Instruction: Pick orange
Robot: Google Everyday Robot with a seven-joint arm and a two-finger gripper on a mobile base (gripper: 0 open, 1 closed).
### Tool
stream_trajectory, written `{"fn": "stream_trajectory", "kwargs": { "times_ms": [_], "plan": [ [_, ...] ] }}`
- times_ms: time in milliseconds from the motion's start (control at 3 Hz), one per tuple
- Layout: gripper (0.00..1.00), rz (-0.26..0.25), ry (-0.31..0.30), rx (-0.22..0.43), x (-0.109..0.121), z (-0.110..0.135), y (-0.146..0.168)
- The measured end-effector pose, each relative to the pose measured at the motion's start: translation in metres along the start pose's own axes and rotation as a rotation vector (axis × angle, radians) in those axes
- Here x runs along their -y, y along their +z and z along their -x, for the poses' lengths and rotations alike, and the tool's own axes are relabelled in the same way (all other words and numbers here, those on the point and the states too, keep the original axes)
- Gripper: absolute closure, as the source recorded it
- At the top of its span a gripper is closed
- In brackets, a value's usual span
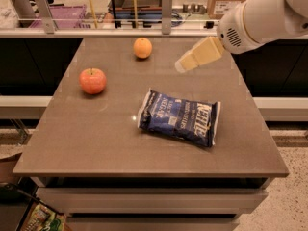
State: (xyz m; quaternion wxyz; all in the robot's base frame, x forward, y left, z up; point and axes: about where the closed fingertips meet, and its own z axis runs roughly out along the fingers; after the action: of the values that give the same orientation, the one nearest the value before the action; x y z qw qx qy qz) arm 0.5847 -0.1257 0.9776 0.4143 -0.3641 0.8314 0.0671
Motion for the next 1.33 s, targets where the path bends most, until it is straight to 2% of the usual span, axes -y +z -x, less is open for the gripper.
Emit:
{"fn": "stream_trajectory", "kwargs": {
  "times_ms": [667, 1333],
  "plan": [
    [0.00, 0.015, 0.012, 0.042, 0.026, 0.014, 0.048],
    [0.00, 0.069, 0.004, 0.071, 0.030, 0.039, 0.101]
  ]
}}
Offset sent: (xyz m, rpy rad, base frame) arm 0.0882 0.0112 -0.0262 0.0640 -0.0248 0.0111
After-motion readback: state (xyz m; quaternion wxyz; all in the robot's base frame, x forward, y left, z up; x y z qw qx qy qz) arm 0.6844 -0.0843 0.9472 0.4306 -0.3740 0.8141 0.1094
